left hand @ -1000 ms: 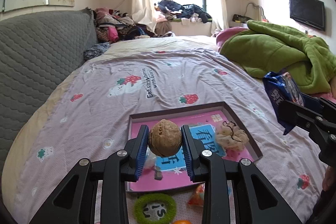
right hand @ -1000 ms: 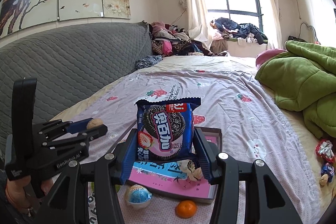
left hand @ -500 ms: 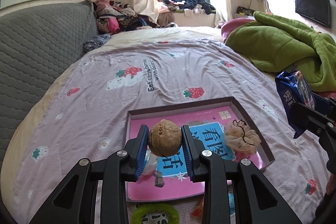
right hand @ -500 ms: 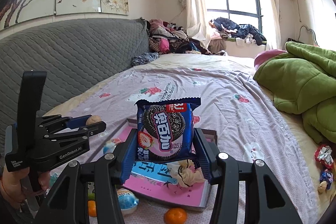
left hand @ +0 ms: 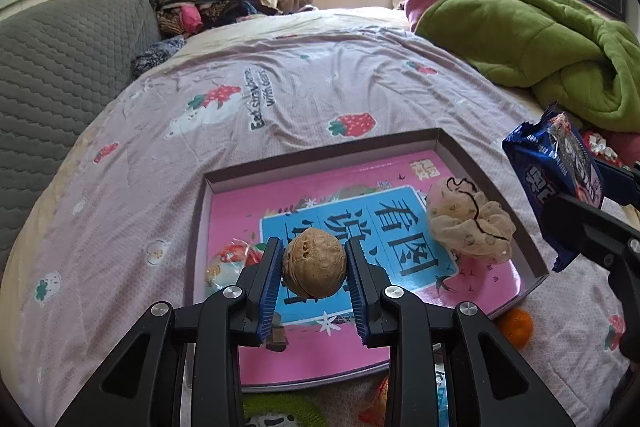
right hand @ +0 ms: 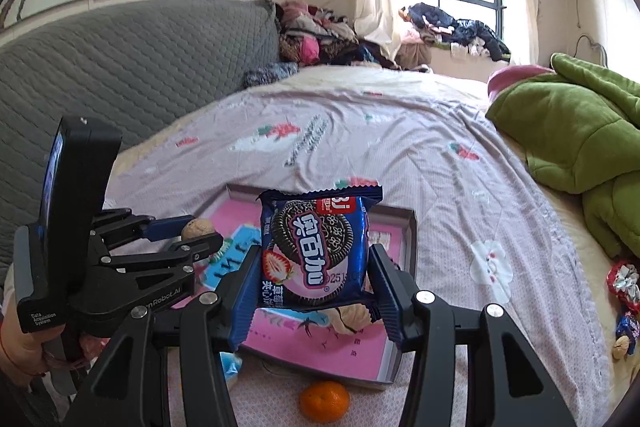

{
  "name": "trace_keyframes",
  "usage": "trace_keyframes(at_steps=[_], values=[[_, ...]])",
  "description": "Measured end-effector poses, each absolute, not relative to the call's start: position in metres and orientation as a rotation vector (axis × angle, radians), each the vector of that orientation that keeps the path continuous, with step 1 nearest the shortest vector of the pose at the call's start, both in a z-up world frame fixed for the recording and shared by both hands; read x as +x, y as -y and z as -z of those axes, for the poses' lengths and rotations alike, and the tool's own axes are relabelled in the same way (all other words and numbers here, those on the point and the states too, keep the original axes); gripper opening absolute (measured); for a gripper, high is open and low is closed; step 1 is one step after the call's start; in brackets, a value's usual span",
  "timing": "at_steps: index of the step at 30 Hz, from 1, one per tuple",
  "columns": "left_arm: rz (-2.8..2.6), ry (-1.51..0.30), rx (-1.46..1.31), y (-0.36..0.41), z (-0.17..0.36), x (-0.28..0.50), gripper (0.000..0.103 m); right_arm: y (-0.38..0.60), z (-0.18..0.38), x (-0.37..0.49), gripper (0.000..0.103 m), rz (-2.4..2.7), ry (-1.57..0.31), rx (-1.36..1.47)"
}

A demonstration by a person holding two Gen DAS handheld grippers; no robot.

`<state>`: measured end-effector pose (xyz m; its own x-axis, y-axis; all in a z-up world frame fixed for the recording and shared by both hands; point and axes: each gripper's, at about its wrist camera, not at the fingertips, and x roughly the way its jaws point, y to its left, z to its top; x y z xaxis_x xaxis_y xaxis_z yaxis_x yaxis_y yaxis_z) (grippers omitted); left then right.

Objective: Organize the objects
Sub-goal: 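Carry the walnut ball over the tray with left tool while right tool brings the Oreo pack over it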

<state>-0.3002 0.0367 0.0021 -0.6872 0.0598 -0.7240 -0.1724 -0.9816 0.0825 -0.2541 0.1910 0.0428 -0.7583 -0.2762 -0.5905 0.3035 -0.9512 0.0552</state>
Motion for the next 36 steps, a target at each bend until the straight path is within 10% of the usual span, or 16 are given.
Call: trace_keyframes(at_steps=[36], values=[[-2.598, -0.246, -1.345, -0.052, 0.054, -0.316, 0.032, -0.177, 0.049, -0.284, 0.052, 2.643, -0.265, 1.179]])
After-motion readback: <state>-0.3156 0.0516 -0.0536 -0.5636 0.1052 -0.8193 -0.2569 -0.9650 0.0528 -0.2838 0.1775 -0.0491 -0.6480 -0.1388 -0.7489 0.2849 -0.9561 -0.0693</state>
